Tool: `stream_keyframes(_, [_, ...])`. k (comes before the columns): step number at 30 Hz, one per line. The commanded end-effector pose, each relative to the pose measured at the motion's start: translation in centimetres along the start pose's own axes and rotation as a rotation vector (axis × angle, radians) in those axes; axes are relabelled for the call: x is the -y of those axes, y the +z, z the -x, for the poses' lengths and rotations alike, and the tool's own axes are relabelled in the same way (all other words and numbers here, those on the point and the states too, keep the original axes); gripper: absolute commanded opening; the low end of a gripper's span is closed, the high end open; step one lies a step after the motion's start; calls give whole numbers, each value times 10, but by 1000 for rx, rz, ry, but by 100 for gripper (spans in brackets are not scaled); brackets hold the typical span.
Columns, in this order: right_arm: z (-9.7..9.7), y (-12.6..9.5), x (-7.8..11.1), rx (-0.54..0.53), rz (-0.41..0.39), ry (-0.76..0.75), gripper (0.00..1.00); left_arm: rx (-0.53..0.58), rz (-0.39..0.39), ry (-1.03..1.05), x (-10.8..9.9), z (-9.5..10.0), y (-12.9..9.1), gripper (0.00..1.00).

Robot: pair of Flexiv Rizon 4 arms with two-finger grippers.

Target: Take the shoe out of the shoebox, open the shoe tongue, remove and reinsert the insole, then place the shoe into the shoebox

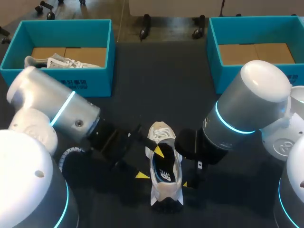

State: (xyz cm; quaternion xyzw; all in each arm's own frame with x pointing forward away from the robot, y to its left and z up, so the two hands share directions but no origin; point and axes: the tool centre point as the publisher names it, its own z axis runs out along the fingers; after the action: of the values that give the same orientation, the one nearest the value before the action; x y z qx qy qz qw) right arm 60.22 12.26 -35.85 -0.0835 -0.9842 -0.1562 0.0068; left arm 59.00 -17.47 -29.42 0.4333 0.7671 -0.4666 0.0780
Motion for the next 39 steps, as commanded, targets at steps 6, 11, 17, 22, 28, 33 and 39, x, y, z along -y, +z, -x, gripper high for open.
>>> stream_keyframes(6, [2,-9,7,-2,0,-11,100,-175,34,-3,3,5,-10,66])
stream_keyframes(11, [11,-24,21,-9,3,-31,100,-248,65,-1,7,6,-11,68])
stream_keyframes(17, [22,-41,42,-22,6,-37,100,-295,93,-5,11,11,-13,71])
stream_keyframes(22, [31,-54,59,-20,24,-54,100,-345,107,-16,9,11,-11,71])
stream_keyframes(28, [43,-66,84,7,66,-30,100,-404,131,-19,9,18,-11,62])
stream_keyframes(33, [43,-66,84,7,66,-30,100,-476,140,-1,9,26,-15,56])
stream_keyframes(39, [43,-66,84,7,66,-30,100,-590,136,34,6,42,-23,48])
